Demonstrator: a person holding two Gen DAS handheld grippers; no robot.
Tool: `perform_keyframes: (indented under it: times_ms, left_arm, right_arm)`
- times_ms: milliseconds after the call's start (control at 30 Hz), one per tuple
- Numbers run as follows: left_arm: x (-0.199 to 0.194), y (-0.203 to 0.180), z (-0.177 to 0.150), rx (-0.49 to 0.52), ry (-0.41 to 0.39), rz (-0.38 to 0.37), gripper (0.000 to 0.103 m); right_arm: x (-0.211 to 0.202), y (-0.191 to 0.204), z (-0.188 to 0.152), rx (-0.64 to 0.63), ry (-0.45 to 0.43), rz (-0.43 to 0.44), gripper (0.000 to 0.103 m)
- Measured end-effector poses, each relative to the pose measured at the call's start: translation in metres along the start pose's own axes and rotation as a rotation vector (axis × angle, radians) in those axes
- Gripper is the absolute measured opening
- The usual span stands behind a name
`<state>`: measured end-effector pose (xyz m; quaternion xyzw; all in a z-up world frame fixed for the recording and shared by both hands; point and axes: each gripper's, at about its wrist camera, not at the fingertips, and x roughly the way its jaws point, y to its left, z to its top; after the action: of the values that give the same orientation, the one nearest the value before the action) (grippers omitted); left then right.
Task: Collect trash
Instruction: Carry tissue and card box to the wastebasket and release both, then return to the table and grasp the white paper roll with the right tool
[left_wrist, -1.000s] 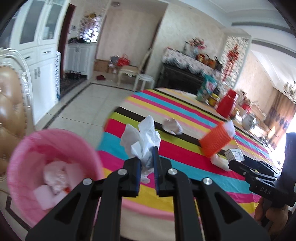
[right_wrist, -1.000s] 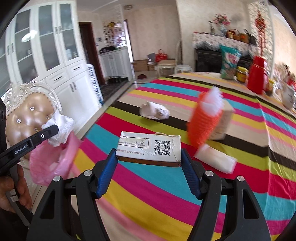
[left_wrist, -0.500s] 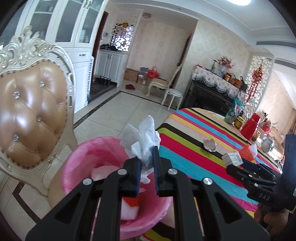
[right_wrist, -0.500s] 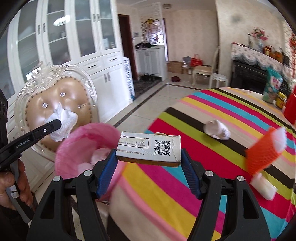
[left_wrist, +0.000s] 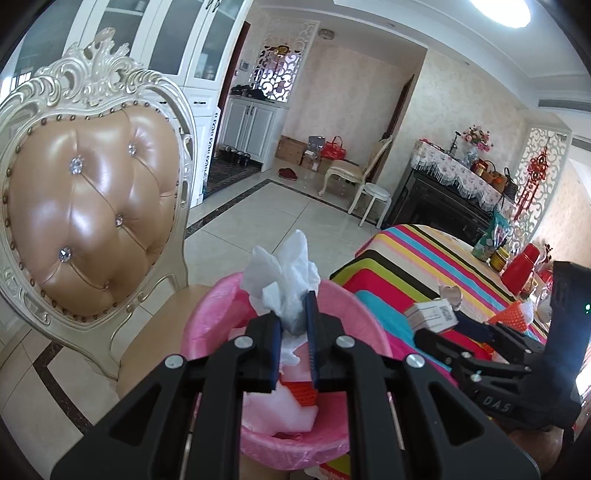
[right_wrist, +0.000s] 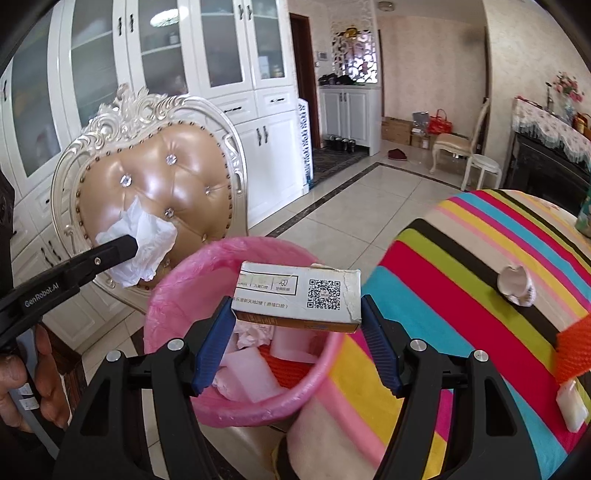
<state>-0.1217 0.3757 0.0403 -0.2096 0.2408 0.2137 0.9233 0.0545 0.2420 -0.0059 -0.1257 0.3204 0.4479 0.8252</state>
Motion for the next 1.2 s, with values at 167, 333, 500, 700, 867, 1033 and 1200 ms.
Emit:
perform_keyframes:
  times_ms: [167, 333, 500, 700, 867, 1033, 1200]
  left_arm:
    - [0.003, 0.009, -0.003, -0.015, 0.009, 0.007, 0.012]
    - [0.007, 0.017, -0.004, -0.036, 0.017, 0.01, 0.04]
    - [0.008, 0.022, -0.005, -0.053, 0.015, 0.015, 0.048]
    - [0.008, 0.019, -0.005, -0.052, 0.012, 0.011, 0.052]
    - [0.015, 0.002, -0.006, -0.038, 0.011, -0.023, 0.057]
    - [0.028, -0.029, -0.01, -0.011, 0.025, -0.084, 0.061]
    - [0.04, -0.068, -0.015, 0.025, 0.042, -0.145, 0.062]
  right_arm:
    - [0.014, 0.013, 0.001, -0.026, 0.015, 0.013, 0.065]
    - [0.023, 0.021, 0.003, -0.04, 0.021, 0.017, 0.072]
    - [0.029, 0.026, 0.003, -0.055, 0.023, 0.018, 0.078]
    - [0.024, 0.022, 0.002, -0.055, 0.009, 0.002, 0.082]
    - [0.006, 0.0, -0.005, -0.042, -0.014, -0.055, 0.084]
    - [-0.025, -0.045, -0.017, 0.012, -0.038, -0.137, 0.085]
    - [-0.056, -0.095, -0.033, 0.074, -0.053, -0.225, 0.085]
